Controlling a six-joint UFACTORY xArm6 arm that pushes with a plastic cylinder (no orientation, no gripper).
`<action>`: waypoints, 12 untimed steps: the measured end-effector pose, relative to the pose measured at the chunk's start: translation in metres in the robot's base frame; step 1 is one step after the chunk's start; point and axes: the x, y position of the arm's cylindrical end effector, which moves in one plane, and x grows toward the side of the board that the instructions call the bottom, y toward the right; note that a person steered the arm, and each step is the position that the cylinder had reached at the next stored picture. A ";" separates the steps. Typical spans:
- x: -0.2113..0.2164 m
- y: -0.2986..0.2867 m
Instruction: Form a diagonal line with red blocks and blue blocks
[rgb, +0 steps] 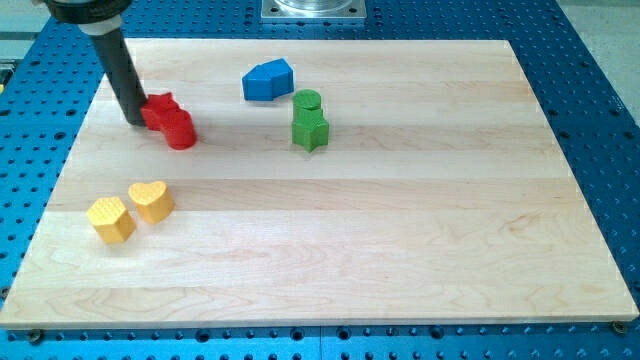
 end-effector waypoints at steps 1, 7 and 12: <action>-0.036 0.016; -0.072 0.201; -0.113 0.037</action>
